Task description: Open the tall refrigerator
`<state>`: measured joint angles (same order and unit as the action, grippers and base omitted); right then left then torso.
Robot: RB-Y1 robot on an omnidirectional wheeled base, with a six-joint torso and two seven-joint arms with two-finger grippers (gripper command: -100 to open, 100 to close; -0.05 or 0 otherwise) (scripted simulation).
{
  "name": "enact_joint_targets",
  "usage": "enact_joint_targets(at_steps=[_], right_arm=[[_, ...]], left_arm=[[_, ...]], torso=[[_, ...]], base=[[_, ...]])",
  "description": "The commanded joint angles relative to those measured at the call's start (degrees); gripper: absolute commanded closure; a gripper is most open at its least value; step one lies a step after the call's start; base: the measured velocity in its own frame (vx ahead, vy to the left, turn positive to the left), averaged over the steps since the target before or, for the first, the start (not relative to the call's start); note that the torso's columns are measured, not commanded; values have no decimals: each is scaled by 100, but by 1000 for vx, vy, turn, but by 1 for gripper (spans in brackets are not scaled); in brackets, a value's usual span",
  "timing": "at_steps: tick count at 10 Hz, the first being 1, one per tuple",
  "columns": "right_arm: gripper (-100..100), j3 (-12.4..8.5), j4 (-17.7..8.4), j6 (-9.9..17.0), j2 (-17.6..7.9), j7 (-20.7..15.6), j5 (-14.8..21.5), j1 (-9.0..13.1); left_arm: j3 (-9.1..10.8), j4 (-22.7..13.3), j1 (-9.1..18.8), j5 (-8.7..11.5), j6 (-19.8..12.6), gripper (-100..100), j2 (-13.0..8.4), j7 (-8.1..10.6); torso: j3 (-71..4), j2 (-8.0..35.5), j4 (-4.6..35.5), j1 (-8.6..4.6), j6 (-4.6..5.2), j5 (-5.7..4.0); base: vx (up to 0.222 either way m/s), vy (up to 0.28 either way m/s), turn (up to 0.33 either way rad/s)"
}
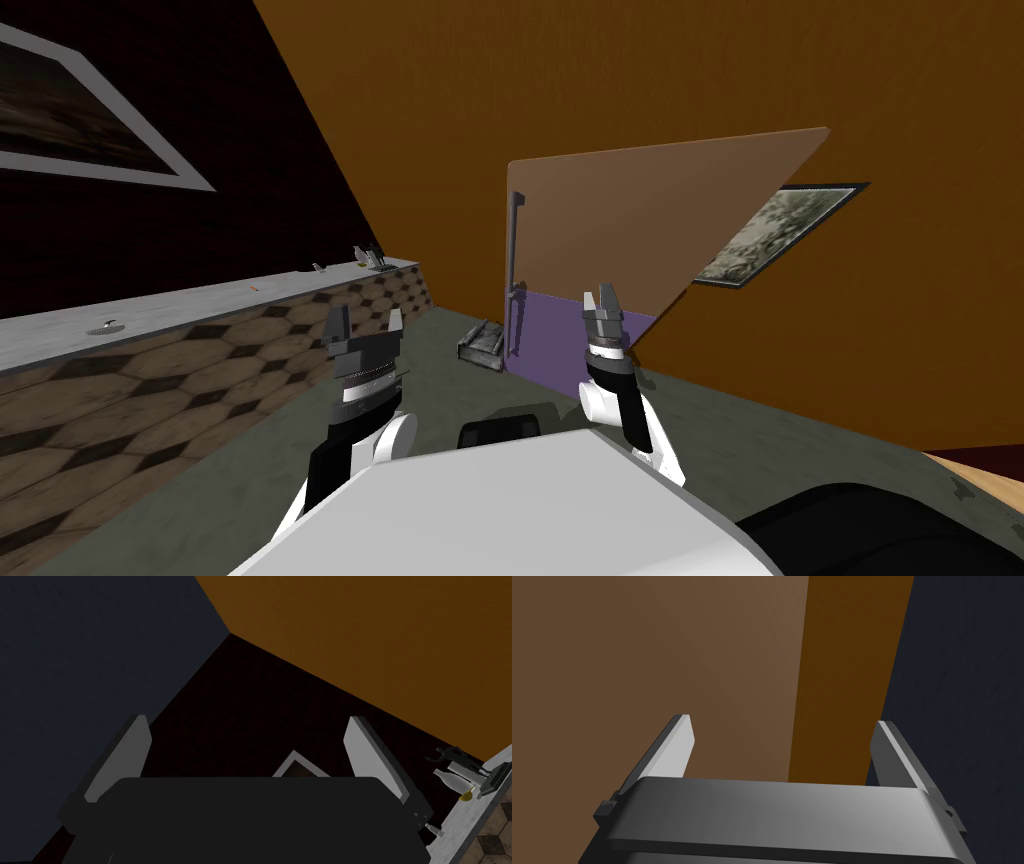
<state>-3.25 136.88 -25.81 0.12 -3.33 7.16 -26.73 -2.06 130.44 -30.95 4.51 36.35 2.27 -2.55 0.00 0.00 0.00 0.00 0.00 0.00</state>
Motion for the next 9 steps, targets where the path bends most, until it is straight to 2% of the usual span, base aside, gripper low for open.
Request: enact_joint_targets(at_steps=[1,9], right_arm=[[0,0,0,0,0,0,0,0],[0,0,2,-1,0,0,0,0]], left_arm=[[0,0,0,0,0,0,0,0],[0,2,0,0,1,0,0,0]], torso=[[-467,232,235,0,0,0],[-7073,3539,3537,0,0,0]], base=[[0,0,0],[0,0,0]])
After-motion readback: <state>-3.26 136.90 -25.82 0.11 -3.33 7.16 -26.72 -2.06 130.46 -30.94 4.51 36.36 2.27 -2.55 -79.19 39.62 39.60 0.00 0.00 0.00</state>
